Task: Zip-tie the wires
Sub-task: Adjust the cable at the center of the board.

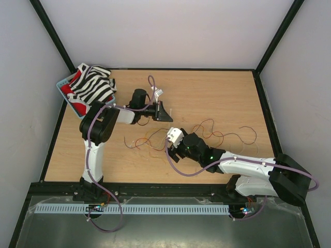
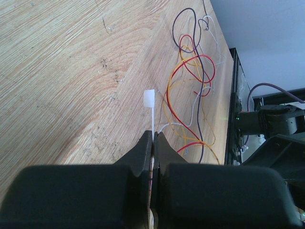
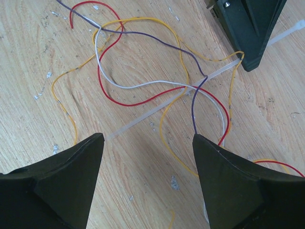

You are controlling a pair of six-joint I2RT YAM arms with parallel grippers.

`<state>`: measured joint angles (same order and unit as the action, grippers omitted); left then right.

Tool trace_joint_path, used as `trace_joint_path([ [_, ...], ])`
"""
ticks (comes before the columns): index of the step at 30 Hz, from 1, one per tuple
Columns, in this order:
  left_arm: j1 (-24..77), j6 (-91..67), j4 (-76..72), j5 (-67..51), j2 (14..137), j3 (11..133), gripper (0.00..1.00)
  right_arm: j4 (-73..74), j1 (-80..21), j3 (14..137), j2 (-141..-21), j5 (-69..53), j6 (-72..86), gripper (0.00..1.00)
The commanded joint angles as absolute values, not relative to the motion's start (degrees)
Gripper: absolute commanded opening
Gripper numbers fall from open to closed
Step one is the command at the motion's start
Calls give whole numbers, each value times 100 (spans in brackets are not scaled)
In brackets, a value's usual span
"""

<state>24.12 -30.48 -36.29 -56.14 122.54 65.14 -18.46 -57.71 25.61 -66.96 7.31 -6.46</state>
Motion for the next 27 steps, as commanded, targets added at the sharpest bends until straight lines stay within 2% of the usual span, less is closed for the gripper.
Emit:
trace_joint_path([
  [1,2435,-3060,-3769,-5634,11918,6438,0,-2072,-5748,2563,-6682,746,-591,85],
  [27,2434,-3096,-3768,-5738,12006,6522,0,-2163,-5747,2514,-6680,1035,-450,86],
])
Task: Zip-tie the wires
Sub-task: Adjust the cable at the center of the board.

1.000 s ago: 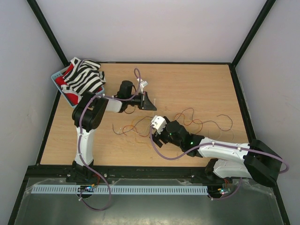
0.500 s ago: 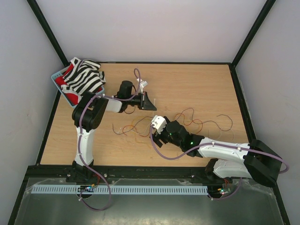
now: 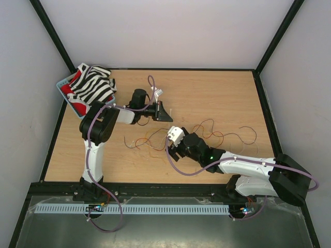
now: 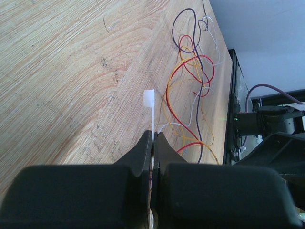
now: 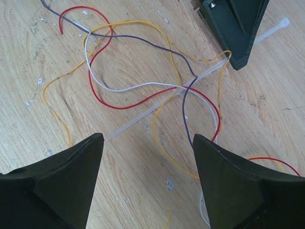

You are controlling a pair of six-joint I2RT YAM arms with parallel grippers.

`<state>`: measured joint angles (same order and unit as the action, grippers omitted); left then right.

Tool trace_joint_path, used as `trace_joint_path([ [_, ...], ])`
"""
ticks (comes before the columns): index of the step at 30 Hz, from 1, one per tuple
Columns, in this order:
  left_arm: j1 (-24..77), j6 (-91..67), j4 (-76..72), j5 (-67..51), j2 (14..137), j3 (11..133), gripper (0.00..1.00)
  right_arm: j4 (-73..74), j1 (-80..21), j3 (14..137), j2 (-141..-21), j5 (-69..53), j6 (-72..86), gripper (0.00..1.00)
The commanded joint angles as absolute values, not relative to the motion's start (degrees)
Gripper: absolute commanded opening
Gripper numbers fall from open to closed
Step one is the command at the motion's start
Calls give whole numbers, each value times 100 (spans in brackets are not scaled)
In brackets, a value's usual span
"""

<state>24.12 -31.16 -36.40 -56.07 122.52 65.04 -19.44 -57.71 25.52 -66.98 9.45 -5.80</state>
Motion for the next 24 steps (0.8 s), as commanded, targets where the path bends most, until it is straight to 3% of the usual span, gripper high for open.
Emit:
trace_joint_path([
  [1,2435,-3098,-3767,-5739,12006,6525,0,-2181,-5748,2507,-6669,1078,-437,86],
  [15,2417,-3170,-3753,-5783,11927,6461,0,-2455,-5725,2232,-6309,1163,-910,90],
  [24,2417,-3240,-3753,-5691,11850,6356,0,-2734,-5702,2345,-6899,853,-1001,86],
])
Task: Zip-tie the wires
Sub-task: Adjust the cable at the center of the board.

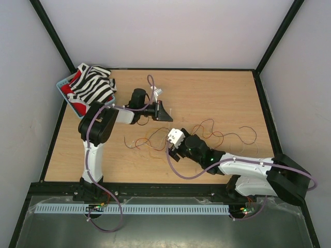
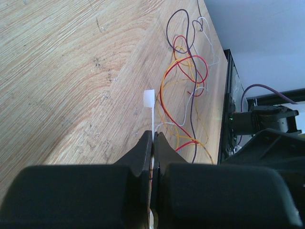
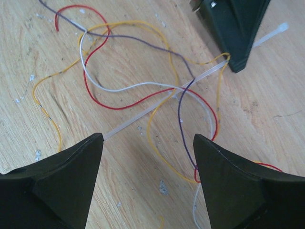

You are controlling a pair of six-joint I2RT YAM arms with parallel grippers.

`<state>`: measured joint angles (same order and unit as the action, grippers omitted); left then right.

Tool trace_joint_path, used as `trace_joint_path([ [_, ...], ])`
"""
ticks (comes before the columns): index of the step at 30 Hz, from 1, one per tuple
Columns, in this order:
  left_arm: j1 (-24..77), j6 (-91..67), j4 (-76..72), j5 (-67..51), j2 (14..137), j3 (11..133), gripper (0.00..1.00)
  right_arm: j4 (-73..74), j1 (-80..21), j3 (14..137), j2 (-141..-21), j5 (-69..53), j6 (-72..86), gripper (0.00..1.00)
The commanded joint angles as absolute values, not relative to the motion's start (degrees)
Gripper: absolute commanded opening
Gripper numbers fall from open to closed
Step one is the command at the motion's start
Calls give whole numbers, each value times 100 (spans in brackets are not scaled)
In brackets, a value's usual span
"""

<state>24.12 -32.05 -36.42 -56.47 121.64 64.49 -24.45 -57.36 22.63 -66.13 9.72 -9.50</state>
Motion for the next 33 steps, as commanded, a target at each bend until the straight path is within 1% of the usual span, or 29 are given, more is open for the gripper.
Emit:
trace_joint_path([
  [1,2417,-3251,-3749,-5687,11848,6354,0,-2772,-5696,2379,-7005,846,-979,85],
  [7,2417,-3292,-3751,-5699,11848,6330,0,-2974,-5586,2635,-7726,1004,-949,76],
  [9,2417,-3289,-3750,-5732,11848,6317,0,-2998,-5480,2751,-7966,1112,-914,63],
  [11,2413,-3270,-3749,-5733,11848,6304,0,-3044,-5286,2848,-8176,938,-861,55],
  [12,2412,-3273,-3743,-5735,11840,6300,0,-3061,-5197,2900,-8280,890,-855,53],
  [13,2409,-3269,-3747,-5741,11839,6294,0,-3062,-5135,2960,-8387,885,-887,52],
  [16,2417,-3285,-3742,-5739,11848,6300,0,-3076,-4986,3151,-8676,876,-1001,45],
  [24,2417,-3344,-3743,-5739,11848,6295,0,-3108,-4609,3718,-9194,681,-1178,39],
  [28,2417,-3350,-3742,-5739,11869,6280,0,-3094,-4579,3858,-9276,751,-1217,39],
  [33,2404,-3457,-3744,-5743,11921,6282,0,-2963,-4579,3830,-9069,557,-1079,40],
])
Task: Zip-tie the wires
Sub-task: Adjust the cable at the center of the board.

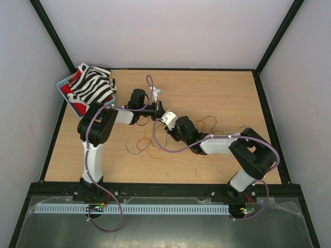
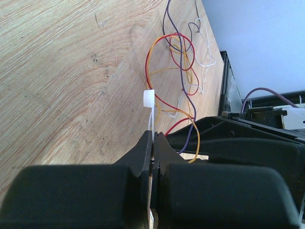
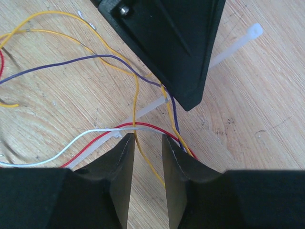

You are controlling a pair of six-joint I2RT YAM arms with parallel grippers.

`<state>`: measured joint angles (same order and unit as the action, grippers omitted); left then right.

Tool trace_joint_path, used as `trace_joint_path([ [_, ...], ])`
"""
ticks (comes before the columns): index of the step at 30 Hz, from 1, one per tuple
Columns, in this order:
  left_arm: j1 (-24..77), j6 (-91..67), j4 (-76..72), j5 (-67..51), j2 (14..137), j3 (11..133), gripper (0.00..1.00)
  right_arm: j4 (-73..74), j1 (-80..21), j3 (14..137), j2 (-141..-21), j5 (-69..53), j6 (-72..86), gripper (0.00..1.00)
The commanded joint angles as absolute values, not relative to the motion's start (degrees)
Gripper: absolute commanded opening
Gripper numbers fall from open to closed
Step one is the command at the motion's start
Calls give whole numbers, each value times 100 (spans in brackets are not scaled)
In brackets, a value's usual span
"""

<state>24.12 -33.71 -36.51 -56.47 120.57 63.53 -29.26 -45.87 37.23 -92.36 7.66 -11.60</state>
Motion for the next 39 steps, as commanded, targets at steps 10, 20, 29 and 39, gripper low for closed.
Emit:
trace_joint_path([
  [10,2356,-3809,-3667,-5645,12038,6310,0,-2939,-4579,3081,-8327,-145,-1185,65],
  [20,2347,-3841,-3517,-5634,12008,6321,0,-2514,-4579,2685,-7577,-692,-233,65],
  [29,2362,-3765,-3479,-5634,11916,6292,0,-2151,-4579,2722,-7392,-1271,1234,65],
  [39,2408,-3665,-3480,-5666,11747,6258,0,-2304,-4572,2763,-7999,-1149,1718,68],
])
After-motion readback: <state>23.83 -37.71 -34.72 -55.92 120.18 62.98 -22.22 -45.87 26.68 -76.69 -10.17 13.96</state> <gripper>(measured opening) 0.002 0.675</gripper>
